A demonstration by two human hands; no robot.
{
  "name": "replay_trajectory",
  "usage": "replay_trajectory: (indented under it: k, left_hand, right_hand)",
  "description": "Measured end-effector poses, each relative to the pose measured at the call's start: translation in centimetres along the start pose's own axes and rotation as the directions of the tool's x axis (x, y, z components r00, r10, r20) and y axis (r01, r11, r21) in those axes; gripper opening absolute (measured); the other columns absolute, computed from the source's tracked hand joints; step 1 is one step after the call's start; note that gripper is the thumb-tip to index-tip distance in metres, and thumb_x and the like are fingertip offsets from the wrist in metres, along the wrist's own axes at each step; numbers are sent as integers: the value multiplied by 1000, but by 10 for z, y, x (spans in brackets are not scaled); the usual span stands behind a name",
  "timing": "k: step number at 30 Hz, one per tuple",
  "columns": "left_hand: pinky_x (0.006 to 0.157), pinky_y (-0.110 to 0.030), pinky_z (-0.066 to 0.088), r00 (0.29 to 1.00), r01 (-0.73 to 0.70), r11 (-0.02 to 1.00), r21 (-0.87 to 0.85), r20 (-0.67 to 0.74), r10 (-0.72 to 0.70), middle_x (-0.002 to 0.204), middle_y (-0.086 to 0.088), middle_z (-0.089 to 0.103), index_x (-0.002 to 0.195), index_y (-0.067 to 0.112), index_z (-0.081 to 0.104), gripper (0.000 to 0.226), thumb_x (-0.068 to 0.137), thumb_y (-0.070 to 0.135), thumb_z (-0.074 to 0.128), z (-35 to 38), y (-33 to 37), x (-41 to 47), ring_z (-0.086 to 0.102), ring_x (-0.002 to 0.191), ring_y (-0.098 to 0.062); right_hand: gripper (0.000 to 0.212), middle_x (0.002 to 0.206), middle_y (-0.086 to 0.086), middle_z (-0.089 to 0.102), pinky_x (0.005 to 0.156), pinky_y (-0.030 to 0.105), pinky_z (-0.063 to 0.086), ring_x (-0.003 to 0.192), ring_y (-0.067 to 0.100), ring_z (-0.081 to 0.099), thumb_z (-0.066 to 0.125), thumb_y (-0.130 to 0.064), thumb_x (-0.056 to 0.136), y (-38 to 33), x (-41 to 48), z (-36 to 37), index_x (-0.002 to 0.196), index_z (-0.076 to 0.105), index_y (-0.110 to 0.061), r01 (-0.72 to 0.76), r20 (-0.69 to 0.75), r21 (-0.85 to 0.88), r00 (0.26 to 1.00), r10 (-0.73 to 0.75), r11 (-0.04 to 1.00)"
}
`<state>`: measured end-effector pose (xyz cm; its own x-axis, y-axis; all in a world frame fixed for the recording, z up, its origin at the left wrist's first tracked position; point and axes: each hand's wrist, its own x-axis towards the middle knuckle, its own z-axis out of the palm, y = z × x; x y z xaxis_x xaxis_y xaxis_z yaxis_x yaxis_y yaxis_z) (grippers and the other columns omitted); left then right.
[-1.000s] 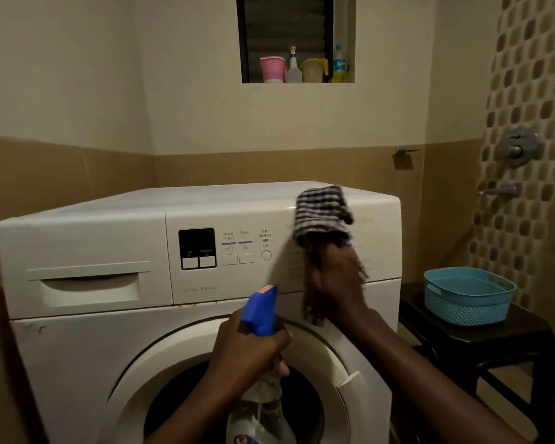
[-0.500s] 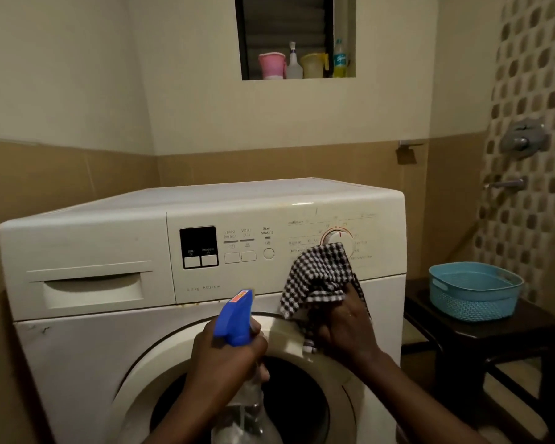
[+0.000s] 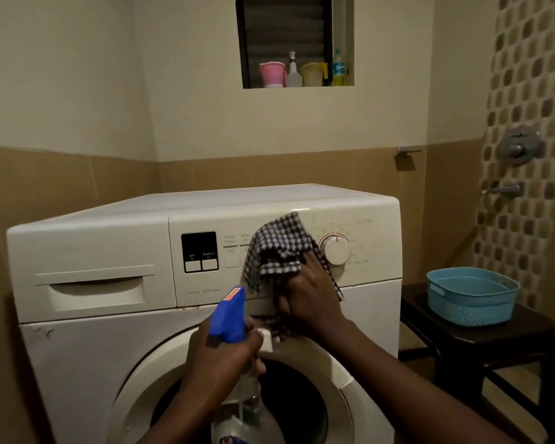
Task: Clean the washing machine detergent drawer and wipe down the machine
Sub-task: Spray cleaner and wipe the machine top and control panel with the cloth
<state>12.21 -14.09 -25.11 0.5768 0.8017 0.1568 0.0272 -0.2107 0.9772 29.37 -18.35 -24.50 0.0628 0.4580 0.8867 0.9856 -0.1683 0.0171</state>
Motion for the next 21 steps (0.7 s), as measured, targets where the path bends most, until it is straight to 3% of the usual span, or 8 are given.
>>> replay_trajectory:
  k: [2, 5, 6, 8, 11, 14, 18, 21]
  left_hand:
    - [53, -31, 50, 1000, -7, 1000, -11, 13, 7, 66, -16, 68, 91, 7, 61, 17, 82, -4, 70, -1, 1, 1, 68, 51, -32]
    - [55, -32, 52, 999, 19, 1000, -20, 38, -18, 65, -18, 68, 94, 8, 62, 18, 82, -1, 72, -4, 1, 1, 69, 53, -31]
    - [57, -33, 52, 999, 13, 1000, -21, 39, -13, 63, -18, 68, 94, 8, 62, 18, 82, -1, 72, -6, 0, 0, 69, 53, -31]
    - [59, -33, 51, 999, -6, 1000, -15, 36, 6, 60, -20, 67, 93, 8, 62, 17, 82, 0, 72, -9, -1, -1, 68, 53, -32]
    - [58, -32, 51, 999, -14, 1000, -26, 35, 15, 61, -21, 66, 92, 6, 62, 15, 83, -1, 71, -12, -3, -2, 68, 54, -33]
    - [59, -35, 53, 999, -17, 1000, -17, 46, 17, 67, -16, 69, 94, 8, 62, 18, 82, 0, 73, -10, -2, -3, 69, 55, -32]
    - [62, -40, 55, 999, -33, 998, -53, 12, 33, 69, -15, 67, 89, 8, 61, 17, 81, -4, 72, -13, 1, -4, 68, 53, -34]
    - [60, -36, 51, 999, -53, 996, -66, 2, 54, 65, -12, 65, 88, 8, 61, 16, 81, -3, 71, -17, 4, -5, 67, 51, -34]
  right_hand:
    - [35, 80, 20, 65, 79, 32, 41, 88, 39, 57, 43, -25, 63, -8, 6, 5, 72, 67, -1, -257, -54, -2, 965, 256, 966]
    - [49, 112, 27, 63, 110, 30, 19, 117, 38, 41, 41, -25, 68, -21, 15, 16, 101, 67, 0, -391, -135, 60, 908, 396, 918]
    - [51, 120, 26, 60, 114, 30, 12, 123, 35, 35, 41, -25, 71, -23, 22, 15, 109, 65, 0, -395, -163, 76, 901, 402, 916]
    - [47, 116, 24, 62, 113, 35, 17, 121, 37, 42, 42, -24, 72, -23, 34, 10, 103, 68, -1, -359, -184, 76, 912, 367, 930]
    - [40, 98, 19, 67, 114, 38, 21, 107, 32, 53, 47, -25, 73, -12, 42, 4, 98, 70, -5, -139, -112, -24, 984, 136, 990]
    - [40, 101, 15, 67, 118, 41, 19, 107, 31, 53, 51, -24, 76, 0, 36, 1, 109, 67, -8, 30, -40, -69, 999, -33, 997]
    - [44, 103, 20, 68, 114, 42, 24, 112, 31, 44, 49, -22, 71, -2, 18, 4, 108, 67, -5, -47, -74, -27, 996, 45, 999]
    - [52, 105, 21, 68, 117, 37, 14, 110, 31, 46, 47, -23, 66, -13, 15, 12, 112, 64, -6, -143, -102, -27, 985, 140, 989]
